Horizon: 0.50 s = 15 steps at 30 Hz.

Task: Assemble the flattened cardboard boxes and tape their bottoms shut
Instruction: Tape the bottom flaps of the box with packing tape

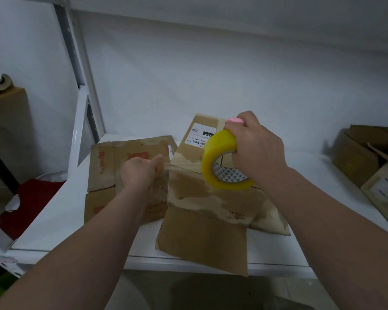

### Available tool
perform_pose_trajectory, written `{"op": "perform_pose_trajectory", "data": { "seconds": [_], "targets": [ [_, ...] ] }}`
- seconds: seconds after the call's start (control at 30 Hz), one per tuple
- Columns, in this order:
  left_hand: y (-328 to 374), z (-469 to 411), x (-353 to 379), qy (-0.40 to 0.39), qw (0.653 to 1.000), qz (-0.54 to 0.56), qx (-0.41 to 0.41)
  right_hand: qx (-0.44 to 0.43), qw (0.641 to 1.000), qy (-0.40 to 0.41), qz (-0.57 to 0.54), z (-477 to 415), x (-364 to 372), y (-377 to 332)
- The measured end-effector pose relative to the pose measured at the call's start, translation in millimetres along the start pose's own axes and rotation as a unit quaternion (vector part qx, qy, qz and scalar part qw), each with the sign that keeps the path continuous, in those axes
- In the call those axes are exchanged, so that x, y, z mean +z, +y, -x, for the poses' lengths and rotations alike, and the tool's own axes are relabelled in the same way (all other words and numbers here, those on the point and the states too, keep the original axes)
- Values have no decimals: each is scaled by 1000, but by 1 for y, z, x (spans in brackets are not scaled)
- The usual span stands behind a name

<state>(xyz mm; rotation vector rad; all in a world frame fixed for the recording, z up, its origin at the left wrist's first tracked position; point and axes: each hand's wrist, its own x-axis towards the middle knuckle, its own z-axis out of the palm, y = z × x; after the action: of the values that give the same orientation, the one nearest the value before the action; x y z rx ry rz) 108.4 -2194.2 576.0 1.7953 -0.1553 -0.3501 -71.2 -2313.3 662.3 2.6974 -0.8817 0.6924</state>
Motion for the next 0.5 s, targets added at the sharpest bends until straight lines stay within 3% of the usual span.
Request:
{"op": "perform_pose_trajectory", "data": {
  "seconds": [0.2, 0.5],
  "targets": [
    [-3, 2, 2, 53, 997, 39, 31, -9, 999, -4, 34, 0, -1, -4],
    [-12, -9, 2, 6, 1000, 11, -9, -20, 998, -17, 51, -3, -2, -7]
  ]
}}
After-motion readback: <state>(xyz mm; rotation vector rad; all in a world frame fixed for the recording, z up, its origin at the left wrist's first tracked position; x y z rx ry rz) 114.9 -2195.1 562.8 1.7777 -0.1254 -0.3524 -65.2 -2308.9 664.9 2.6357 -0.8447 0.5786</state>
